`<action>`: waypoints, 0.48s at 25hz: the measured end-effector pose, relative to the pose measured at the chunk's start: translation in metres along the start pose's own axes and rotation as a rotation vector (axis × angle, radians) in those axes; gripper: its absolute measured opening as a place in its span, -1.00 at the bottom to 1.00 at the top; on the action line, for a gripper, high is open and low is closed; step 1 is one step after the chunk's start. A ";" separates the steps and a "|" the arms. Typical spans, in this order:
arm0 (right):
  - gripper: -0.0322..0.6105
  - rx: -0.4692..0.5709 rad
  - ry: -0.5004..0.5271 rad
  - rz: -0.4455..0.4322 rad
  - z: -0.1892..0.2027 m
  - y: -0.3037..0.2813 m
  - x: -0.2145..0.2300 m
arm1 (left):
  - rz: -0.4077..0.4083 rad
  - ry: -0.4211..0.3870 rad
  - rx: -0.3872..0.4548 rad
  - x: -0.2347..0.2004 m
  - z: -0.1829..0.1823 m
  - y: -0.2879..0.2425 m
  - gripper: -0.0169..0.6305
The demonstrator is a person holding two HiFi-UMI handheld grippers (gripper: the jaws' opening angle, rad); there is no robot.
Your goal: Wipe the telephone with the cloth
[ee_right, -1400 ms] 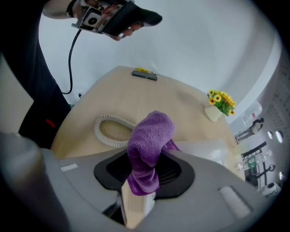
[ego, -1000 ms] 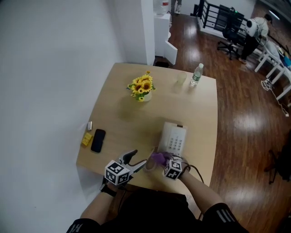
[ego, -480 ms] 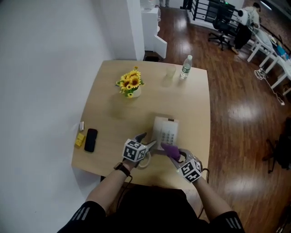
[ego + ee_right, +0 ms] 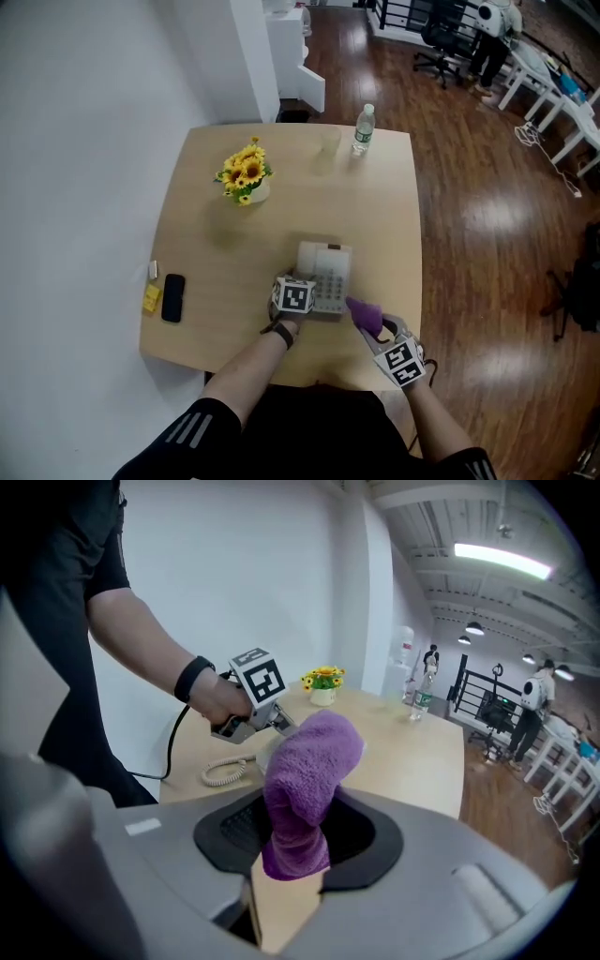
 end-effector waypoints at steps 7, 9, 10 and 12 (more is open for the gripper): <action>-0.45 0.029 -0.024 0.014 -0.004 0.007 0.017 | -0.055 -0.007 0.015 0.003 -0.007 -0.015 -0.20; -0.45 0.039 -0.031 0.013 -0.006 0.007 0.021 | -0.057 -0.012 0.024 0.003 -0.009 -0.015 -0.21; -0.45 0.040 -0.033 0.011 -0.006 0.007 0.021 | -0.054 -0.012 0.026 0.003 -0.009 -0.015 -0.21; -0.45 0.038 -0.040 0.006 -0.005 0.006 0.021 | -0.042 0.007 0.022 0.004 -0.008 -0.014 -0.22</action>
Point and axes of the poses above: the fingertips, and each gripper's own axes: y backward along the fingers, x to its right, z out of its underside, the point moved 3 cm from there along y, backward along the fingers, and after that the axes turned 3 degrees about y, right-handed, at the moved point
